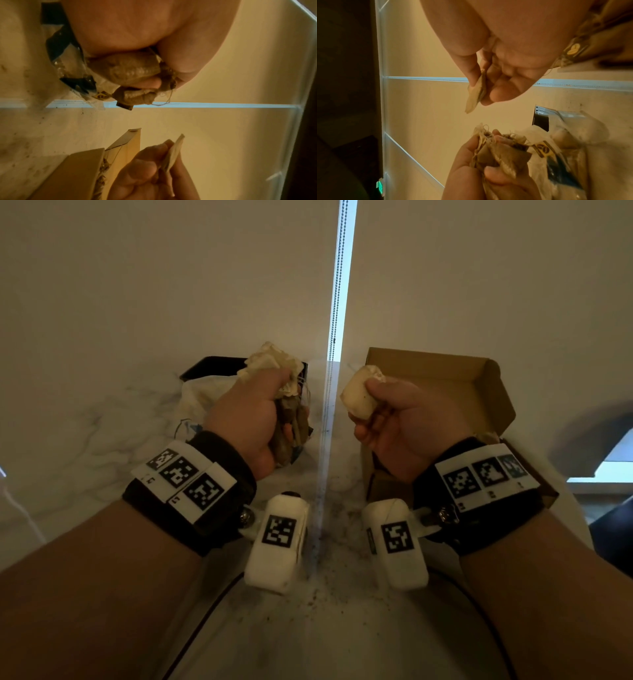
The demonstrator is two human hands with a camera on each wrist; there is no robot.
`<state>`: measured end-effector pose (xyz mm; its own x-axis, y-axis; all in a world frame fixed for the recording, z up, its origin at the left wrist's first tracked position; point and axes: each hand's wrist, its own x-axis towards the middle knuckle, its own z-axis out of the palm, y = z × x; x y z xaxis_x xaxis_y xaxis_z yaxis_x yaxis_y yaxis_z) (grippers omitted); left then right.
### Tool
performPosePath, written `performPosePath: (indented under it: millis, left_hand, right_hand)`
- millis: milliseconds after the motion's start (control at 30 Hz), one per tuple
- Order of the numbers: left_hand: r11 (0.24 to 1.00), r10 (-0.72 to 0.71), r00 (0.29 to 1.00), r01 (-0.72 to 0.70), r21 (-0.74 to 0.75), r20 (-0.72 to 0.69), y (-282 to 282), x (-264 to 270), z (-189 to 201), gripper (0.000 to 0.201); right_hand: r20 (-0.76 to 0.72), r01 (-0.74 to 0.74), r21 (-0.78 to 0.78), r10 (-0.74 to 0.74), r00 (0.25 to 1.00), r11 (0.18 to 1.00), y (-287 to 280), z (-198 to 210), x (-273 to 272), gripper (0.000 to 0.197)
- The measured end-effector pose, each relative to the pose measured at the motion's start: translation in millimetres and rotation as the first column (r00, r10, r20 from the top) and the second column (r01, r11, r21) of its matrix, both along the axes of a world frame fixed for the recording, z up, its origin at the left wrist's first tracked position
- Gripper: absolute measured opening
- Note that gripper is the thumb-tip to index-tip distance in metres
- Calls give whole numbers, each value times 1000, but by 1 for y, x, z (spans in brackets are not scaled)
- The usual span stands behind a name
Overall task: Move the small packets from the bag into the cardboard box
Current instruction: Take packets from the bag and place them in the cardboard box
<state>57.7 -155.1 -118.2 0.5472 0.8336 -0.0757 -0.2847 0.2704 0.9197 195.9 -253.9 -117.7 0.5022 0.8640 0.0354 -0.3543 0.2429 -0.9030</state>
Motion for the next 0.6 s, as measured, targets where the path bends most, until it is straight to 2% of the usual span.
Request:
performPosePath:
  millis: [100,233,333,500,600]
  left_hand:
    - [995,6,999,-3,100,-34,-3,2,-6,35]
    - [973,-53,994,73,218,-95,-6,4,-12,31]
    - [951,-90,985,128,283,-144,-8,3,-14,38]
    - [924,-169,979,197,327,-113,-14,1,-11,44]
    - [922,-147,984,173,347,-102,-10,2,-11,37]
  right_hand:
    - [81,2,-44,1,997,999,0,-2,0,33]
    - [218,14,-95,8,976,995,1,-4,-2,25]
    - [320,33,-95,-1,947,995,3,-4,-3,28]
    - [378,59,-74,-27,925,996,3,-3,-3,38]
    - [365,56,-58,-31,930,997,2,-2,-3,29]
